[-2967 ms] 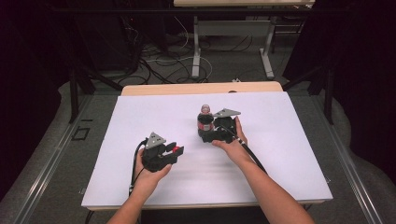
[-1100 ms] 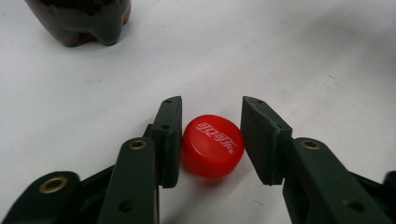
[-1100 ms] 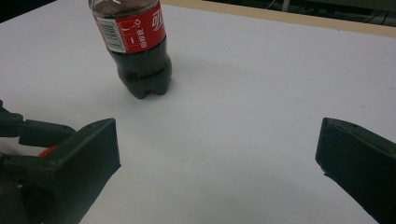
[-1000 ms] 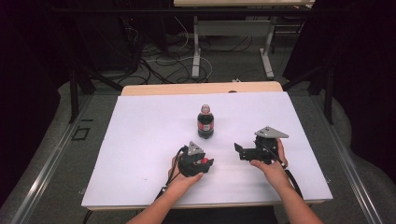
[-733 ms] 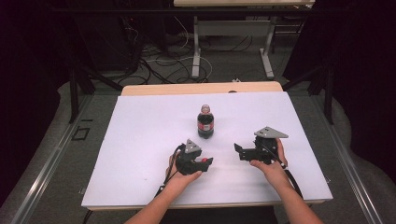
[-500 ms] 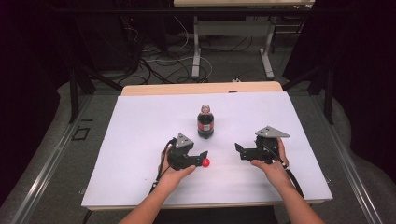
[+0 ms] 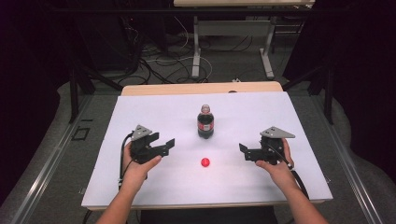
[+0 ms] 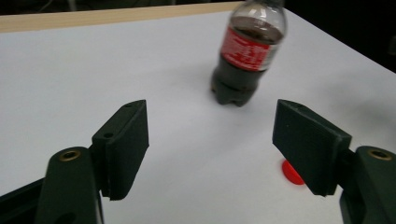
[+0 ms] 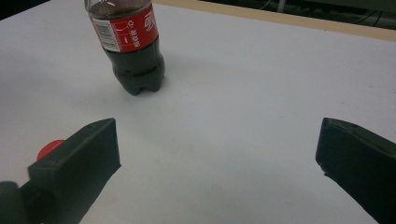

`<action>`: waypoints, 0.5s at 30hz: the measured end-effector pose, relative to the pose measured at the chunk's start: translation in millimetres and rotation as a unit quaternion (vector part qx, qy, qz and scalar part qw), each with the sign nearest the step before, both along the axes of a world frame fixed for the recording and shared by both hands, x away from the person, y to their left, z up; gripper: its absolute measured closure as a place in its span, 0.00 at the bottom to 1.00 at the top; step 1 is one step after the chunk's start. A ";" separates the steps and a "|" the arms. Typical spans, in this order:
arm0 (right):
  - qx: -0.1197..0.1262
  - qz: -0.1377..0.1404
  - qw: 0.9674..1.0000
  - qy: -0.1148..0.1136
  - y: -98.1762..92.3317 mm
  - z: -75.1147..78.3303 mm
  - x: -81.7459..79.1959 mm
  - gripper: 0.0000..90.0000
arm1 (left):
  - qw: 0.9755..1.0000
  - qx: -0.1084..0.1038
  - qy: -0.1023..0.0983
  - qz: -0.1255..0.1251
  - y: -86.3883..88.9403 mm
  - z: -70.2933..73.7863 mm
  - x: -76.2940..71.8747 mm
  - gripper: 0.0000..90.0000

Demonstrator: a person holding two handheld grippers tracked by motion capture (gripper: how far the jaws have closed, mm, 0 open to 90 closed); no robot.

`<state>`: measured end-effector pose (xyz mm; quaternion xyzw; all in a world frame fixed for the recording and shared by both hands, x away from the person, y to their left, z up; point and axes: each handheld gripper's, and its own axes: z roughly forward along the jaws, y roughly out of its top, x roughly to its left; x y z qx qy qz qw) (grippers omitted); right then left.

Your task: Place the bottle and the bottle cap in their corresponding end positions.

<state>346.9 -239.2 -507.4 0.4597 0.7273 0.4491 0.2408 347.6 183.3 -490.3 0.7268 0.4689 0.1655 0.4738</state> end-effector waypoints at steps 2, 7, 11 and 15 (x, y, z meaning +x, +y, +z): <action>0.001 -0.006 1.000 -0.003 -2.7 0.0 -1.2 0.00 | 1.000 0.006 0.000 0.010 9.2 -1.1 -1.6 0.17; -0.004 -0.014 1.000 0.000 -13.6 -0.6 -3.6 0.00 | 1.000 0.012 -0.014 0.024 28.6 -6.5 -5.0 0.02; -0.003 -0.028 1.000 0.004 -24.0 -3.6 -4.8 0.00 | 0.999 0.009 -0.020 0.040 42.9 -15.5 -7.5 0.01; 0.001 -0.043 0.999 0.007 -33.6 -8.5 -3.8 0.00 | 0.998 0.010 -0.015 0.059 56.0 -24.9 -7.6 0.01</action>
